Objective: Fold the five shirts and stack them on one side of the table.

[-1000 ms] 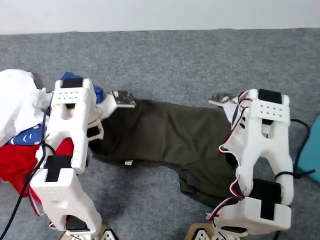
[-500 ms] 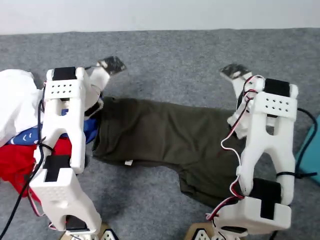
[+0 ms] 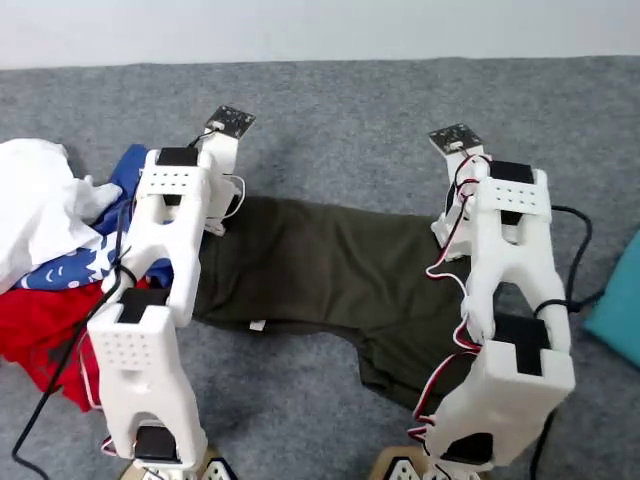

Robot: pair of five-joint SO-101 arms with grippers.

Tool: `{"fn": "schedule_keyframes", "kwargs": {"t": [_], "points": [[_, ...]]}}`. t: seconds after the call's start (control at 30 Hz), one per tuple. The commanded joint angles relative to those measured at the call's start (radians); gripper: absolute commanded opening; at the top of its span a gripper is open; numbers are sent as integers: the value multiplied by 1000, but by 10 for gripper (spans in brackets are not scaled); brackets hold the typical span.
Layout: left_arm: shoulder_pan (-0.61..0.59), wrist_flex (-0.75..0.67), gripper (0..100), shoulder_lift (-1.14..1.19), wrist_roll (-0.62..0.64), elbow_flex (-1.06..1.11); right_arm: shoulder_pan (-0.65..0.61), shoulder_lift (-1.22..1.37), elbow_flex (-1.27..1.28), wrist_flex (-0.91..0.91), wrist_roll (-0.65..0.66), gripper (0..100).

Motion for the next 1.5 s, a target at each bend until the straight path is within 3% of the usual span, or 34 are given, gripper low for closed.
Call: {"fn": "schedule_keyframes", "kwargs": {"t": [0.0, 0.4, 0.6, 0.87, 1.13, 1.47], "points": [[0, -46, 3, 21, 12, -44, -4, -4, -55, -8, -6, 9], [-40, 20, 3, 192, 8, -309, -1, -4, -55, -10, -5, 9], [-72, 183, 3, 273, 5, -549, -1, -12, -55, -1, -5, 9], [-84, 413, 6, 308, -161, -796, -7, -13, -55, 15, -6, 9], [-117, 446, 134, 313, -210, -817, -7, -79, -57, 93, -6, 9], [-110, 446, 202, 305, -218, -820, -5, -173, -55, 93, -6, 13]]}}
